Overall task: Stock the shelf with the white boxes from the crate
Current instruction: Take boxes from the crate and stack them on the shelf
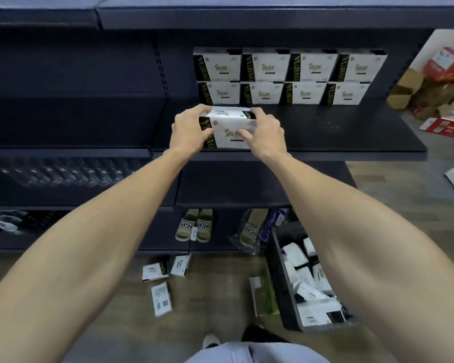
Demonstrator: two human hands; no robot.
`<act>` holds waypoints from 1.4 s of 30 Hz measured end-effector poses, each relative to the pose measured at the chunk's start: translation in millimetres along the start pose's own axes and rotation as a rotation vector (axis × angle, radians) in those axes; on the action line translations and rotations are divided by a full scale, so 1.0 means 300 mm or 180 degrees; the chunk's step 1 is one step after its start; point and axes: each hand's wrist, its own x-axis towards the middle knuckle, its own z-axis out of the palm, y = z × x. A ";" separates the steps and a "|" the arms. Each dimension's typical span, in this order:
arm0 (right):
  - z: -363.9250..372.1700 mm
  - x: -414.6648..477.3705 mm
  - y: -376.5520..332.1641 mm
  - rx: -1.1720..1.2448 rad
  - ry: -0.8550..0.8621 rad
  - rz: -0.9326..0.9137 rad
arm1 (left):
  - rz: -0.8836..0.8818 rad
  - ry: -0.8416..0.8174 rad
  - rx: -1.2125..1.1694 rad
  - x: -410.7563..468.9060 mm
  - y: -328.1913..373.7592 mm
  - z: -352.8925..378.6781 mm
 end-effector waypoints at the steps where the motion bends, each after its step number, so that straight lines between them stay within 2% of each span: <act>1: 0.008 0.015 -0.002 -0.0007 -0.0004 -0.0003 | 0.0004 -0.0015 -0.0020 0.015 -0.010 0.003; 9: 0.125 0.221 0.022 -0.0019 -0.0179 -0.0014 | -0.0026 -0.0074 0.0064 0.184 -0.099 0.071; 15: 0.203 0.401 0.047 -0.0235 -0.0325 -0.0300 | -0.0184 -0.0102 0.0252 0.326 -0.183 0.150; 21: 0.276 0.490 0.062 -0.0021 -0.0378 -0.0276 | -0.0248 -0.0024 0.0257 0.417 -0.260 0.219; 28: 0.328 0.583 0.110 0.0066 -0.0241 -0.0184 | -0.0251 -0.0174 0.0039 0.528 -0.304 0.292; 42: 0.445 0.797 0.133 -0.0007 0.0021 -0.0182 | 0.0068 0.0022 -0.0071 0.734 -0.384 0.395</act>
